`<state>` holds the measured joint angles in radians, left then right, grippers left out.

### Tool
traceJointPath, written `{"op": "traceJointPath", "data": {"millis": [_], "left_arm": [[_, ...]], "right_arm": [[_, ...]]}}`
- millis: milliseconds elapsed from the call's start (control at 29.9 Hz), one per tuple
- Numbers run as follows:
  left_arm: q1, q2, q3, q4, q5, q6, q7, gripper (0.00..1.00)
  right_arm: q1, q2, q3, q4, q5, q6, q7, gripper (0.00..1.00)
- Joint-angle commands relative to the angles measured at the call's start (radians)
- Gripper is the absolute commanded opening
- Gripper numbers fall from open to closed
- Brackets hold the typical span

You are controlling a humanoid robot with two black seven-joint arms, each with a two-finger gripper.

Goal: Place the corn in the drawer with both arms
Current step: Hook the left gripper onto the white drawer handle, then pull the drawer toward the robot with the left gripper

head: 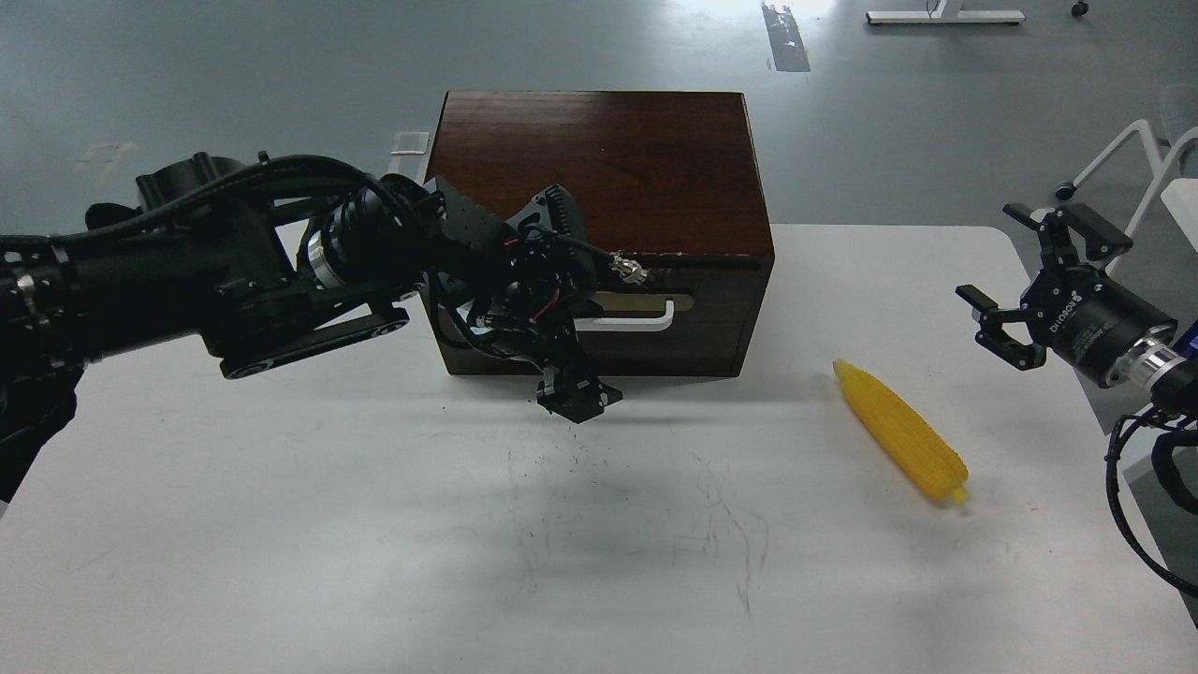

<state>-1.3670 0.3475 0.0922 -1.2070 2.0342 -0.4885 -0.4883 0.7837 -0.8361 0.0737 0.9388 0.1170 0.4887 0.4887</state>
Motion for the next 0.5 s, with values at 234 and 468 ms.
{"op": "traceJointPath", "data": {"millis": [234, 468], "left_arm": [[-0.010, 0.030, 0.037, -0.105, 0.000, 0.000, 0.000, 0.99], [-0.010, 0.082, 0.035, -0.204, -0.002, 0.000, 0.000, 0.99]], "right_arm": [[-0.001, -0.008, 0.000, 0.000, 0.001, 0.000, 0.000, 1.00], [-0.001, -0.008, 0.000, 0.000, 0.000, 0.000, 0.000, 1.00]]}}
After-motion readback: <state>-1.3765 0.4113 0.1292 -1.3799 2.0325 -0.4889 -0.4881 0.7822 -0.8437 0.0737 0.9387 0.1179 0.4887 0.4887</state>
